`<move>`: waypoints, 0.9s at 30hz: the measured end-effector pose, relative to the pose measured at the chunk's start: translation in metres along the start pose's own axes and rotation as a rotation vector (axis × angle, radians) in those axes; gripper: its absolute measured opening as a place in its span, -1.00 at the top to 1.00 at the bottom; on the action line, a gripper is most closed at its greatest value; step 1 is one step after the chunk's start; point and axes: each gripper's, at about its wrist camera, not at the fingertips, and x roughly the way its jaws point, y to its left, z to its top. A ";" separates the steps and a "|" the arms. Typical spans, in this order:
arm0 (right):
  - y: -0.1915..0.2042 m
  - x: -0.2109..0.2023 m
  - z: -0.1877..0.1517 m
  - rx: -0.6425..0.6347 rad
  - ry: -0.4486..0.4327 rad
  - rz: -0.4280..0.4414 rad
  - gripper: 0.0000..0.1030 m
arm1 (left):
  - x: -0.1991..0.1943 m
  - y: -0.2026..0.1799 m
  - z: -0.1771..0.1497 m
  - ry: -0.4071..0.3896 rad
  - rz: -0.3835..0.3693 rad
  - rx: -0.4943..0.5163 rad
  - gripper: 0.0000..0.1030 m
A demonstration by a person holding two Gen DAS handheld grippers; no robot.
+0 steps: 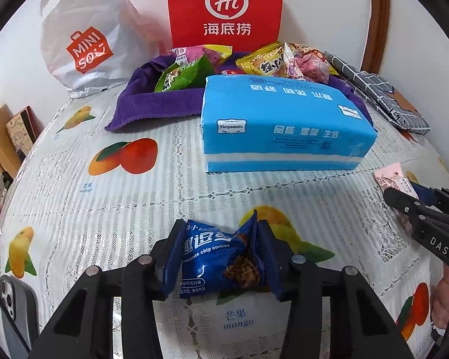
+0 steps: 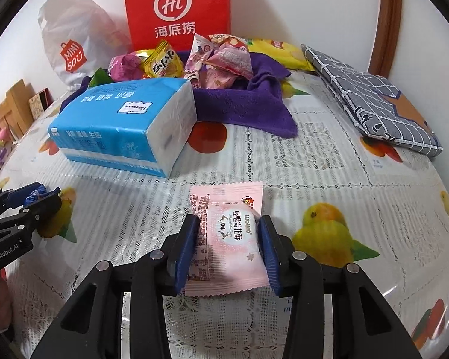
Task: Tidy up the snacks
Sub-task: 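Lift both held packets off the sheet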
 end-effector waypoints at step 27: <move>0.023 -0.056 0.027 0.002 -0.080 0.027 0.32 | -0.046 0.033 0.023 -0.011 -0.115 -0.150 0.29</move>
